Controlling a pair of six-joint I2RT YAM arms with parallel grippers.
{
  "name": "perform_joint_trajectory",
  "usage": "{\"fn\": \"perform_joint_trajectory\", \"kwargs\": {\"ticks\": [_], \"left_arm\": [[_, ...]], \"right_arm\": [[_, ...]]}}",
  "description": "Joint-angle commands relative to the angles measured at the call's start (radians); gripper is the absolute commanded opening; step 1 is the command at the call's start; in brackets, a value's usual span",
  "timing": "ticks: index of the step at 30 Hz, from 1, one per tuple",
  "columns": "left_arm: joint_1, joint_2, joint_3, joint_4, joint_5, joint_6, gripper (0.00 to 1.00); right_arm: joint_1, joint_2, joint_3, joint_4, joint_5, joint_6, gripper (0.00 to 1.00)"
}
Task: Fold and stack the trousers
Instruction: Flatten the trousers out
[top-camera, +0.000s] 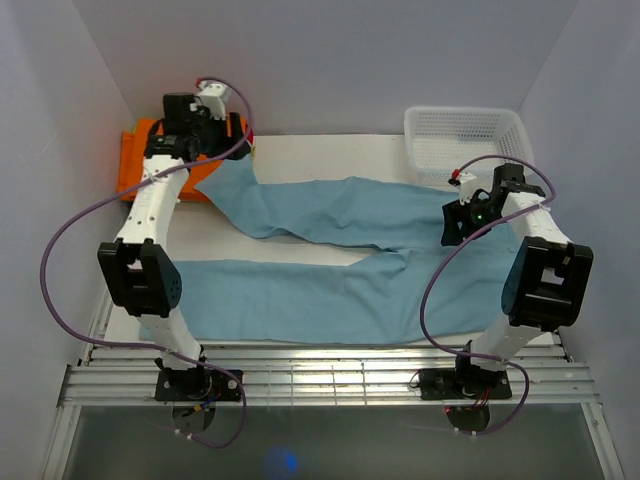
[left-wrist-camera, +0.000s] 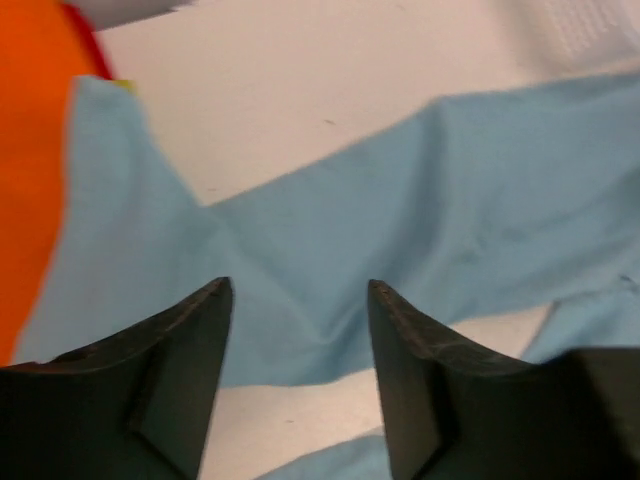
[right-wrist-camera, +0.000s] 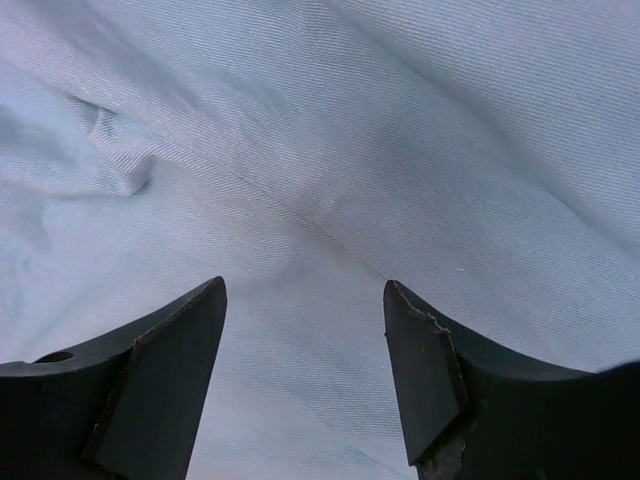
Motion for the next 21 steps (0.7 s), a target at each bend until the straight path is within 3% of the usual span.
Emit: {"fn": "perform_joint_trajectory", "kwargs": {"ticks": [1, 2, 4, 5, 9, 21], "left_arm": [[0.161, 0.101, 0.117, -0.091, 0.077, -0.022, 0.71], [0.255, 0.135, 0.189, -0.087, 0.168, -0.020, 0.76], [0.302, 0.253, 0.286, -0.117, 0.222, 0.015, 0.79], [0.330, 0.299, 0.394, -0.142, 0.315, 0.083, 0.79], [0.354, 0.477, 0.553, -0.218, 0.365, 0.162, 0.80], [0.368, 0.616, 0.437, -0.157, 0.382, 0.112, 0.82]], "right_arm": [[-0.004, 0.022, -0.010, 0.036, 0.023, -0.009, 0.70], [-0.004, 0.028, -0.014, 0.039, 0.023, -0.012, 0.70], [-0.004, 0.034, -0.014, 0.039, 0.024, -0.013, 0.70], [-0.004, 0.037, -0.015, 0.039, 0.027, -0.013, 0.70], [-0.004, 0.040, -0.021, 0.041, 0.026, -0.009, 0.70], [-0.004, 0.051, -0.015, 0.024, 0.040, -0.015, 0.71]]}}
